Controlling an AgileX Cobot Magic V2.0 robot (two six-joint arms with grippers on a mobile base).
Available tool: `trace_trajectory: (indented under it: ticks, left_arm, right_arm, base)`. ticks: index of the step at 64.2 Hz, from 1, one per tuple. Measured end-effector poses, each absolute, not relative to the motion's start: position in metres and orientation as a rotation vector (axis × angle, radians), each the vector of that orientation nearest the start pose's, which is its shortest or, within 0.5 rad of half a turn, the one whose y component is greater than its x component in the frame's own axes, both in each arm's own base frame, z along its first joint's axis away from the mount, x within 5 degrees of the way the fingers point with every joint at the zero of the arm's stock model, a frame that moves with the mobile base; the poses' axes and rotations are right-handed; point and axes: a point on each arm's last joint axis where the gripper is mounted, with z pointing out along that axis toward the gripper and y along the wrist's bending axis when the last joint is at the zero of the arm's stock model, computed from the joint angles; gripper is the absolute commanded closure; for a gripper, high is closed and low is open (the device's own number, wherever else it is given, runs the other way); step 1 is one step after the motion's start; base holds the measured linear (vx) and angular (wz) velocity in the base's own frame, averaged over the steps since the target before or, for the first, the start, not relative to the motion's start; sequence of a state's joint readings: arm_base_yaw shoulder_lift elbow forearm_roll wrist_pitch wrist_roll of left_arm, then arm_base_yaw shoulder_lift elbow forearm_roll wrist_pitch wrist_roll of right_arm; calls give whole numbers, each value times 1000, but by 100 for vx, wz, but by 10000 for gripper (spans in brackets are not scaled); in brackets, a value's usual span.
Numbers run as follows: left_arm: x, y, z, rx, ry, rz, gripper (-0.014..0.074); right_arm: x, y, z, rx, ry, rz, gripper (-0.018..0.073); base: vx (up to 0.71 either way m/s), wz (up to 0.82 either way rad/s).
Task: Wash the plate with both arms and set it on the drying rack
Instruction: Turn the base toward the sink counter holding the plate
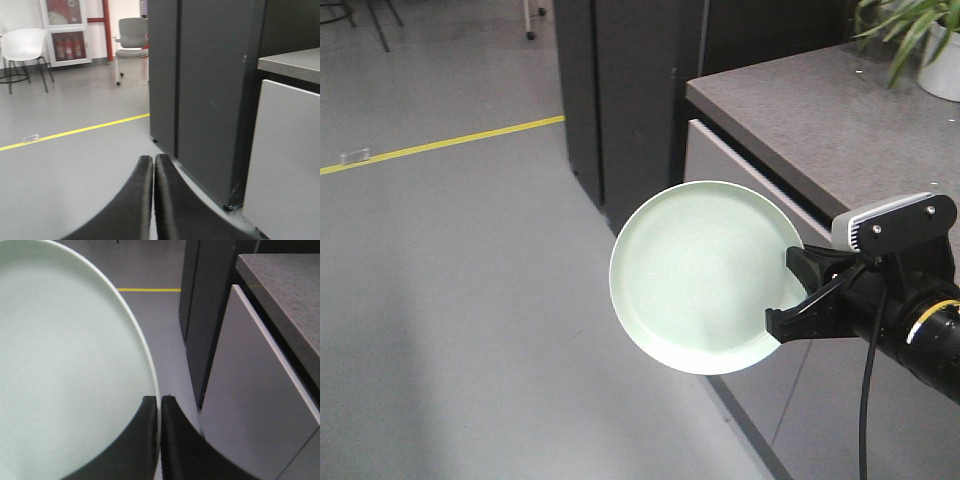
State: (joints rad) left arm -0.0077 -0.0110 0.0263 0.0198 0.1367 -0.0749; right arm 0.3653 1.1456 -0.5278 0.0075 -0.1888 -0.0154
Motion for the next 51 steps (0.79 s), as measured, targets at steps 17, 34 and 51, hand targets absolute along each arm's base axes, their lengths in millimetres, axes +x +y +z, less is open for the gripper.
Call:
trace_trajectory:
  ticks: [17,34,51]
  left_arm:
    - [57,0,192,-41,1635,-46,598]
    - [57,0,192,-41,1635,-46,598]
    - [57,0,192,-41,1635,-46,598]
  right_arm:
    - [217,83,258,-355,1887,239,564]
    - [217,83,258,-355,1887,239,564]
    - [217,83,258,-355,1887,239,564]
  base:
    - [9,-35]
    - [10,-39]
    - [11,-43]
